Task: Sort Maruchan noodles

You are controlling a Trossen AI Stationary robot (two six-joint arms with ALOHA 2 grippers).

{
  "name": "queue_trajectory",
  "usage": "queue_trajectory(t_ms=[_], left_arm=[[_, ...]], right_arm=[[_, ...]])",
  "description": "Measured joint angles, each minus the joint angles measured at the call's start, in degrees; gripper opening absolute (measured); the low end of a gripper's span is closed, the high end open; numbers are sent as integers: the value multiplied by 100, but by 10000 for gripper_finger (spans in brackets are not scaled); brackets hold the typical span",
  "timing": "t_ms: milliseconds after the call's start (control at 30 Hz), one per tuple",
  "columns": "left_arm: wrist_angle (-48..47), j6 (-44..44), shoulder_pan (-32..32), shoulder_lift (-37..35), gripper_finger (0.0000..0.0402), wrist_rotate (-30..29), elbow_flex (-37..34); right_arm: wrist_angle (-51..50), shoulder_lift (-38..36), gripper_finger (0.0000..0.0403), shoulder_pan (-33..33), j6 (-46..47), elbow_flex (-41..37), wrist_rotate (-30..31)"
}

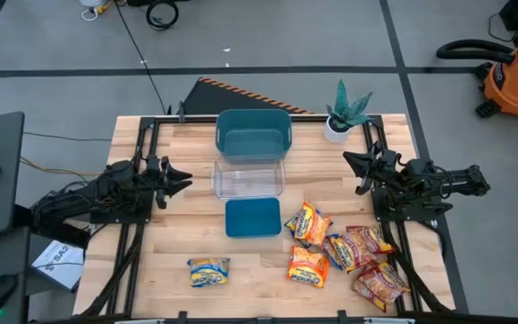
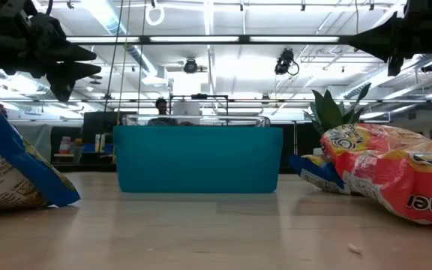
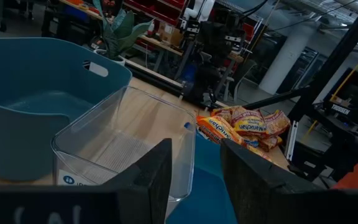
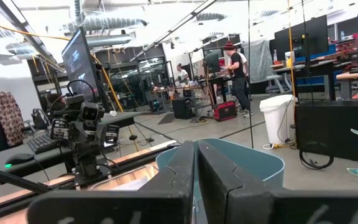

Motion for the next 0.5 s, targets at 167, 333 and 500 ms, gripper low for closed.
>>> queue_trajectory(t_ms=[167, 333, 500], left_arm=[[2, 0, 1, 0, 142, 0, 0], [1, 1, 0, 0, 142, 0, -1], [2, 2, 1, 0, 142, 0, 0]], right_arm=[[-2, 0, 24, -2, 2, -1, 2], [9, 0, 24, 0, -1, -1, 2], [335, 0, 24, -2, 194, -1, -14]])
